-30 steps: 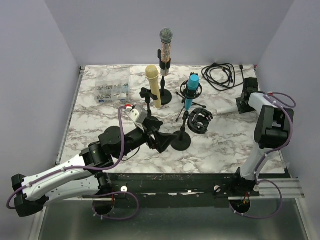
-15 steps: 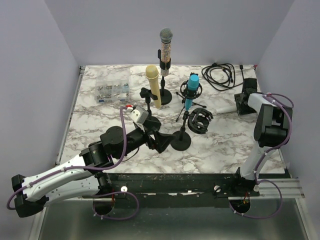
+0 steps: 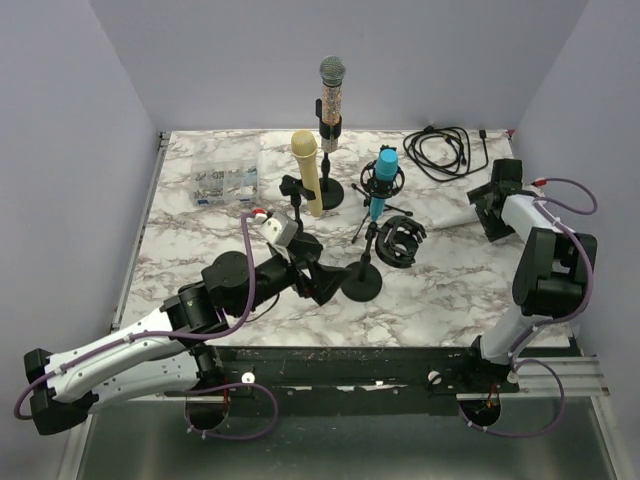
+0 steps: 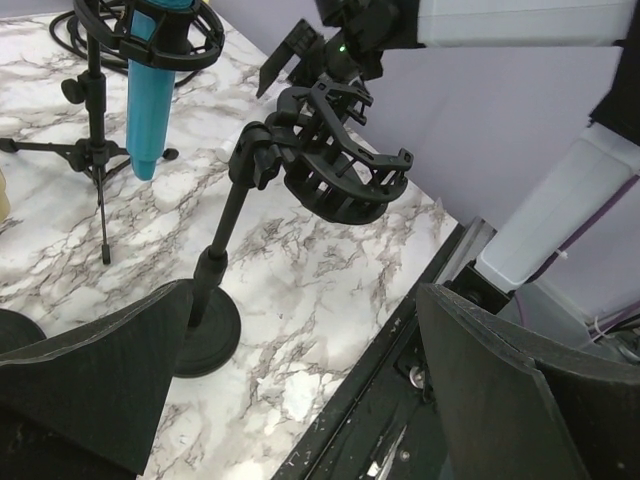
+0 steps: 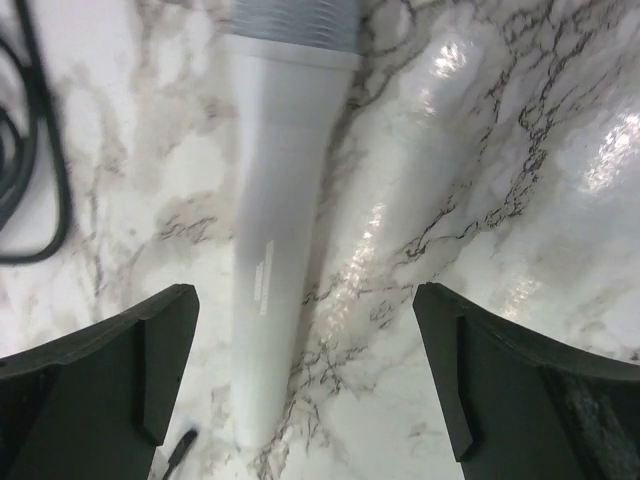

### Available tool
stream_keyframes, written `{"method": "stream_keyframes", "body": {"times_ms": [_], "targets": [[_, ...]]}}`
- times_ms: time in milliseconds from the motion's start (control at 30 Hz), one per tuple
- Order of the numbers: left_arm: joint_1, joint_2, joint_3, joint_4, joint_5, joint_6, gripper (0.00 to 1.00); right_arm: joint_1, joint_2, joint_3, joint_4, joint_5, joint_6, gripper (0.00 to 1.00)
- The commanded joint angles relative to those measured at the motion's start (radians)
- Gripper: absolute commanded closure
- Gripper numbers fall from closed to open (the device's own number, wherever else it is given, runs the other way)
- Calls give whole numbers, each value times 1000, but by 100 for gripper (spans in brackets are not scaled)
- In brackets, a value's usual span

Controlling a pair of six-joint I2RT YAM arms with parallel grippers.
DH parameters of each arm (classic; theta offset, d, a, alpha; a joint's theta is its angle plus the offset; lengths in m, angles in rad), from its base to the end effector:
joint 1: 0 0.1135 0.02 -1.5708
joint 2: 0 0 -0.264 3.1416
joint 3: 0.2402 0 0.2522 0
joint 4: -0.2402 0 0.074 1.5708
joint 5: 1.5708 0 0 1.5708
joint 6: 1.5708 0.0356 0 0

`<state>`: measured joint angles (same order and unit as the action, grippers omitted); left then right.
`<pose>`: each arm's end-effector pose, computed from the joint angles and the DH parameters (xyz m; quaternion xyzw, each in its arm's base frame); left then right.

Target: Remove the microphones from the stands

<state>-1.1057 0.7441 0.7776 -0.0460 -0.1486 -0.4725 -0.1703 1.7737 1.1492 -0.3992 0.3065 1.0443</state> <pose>0.0844 -0.1565 0.3591 0.1713 0.6905 -0.4601 0.5311 0.3561 -0.0721 0.1853 0.5769 0.7579 -0.0202 0.3041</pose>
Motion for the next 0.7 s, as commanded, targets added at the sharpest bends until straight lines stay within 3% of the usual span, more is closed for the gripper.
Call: {"method": "stream_keyframes", "body": {"times_ms": [0, 167, 300, 433, 667], "targets": [[7, 34, 13, 20, 38, -20, 1, -1, -147, -13, -25, -51, -225, 0], [15, 114, 58, 32, 69, -69, 1, 6, -300, -50, -49, -173, -388, 0], [20, 173, 70, 40, 89, -89, 2, 13, -428, -128, -5, -522, -477, 0], [50, 175, 51, 89, 137, -132, 3, 39, -577, -237, 40, -794, -464, 0], [94, 181, 7, 158, 237, -180, 8, 48, -850, -289, -11, -1016, -417, 0]]}}
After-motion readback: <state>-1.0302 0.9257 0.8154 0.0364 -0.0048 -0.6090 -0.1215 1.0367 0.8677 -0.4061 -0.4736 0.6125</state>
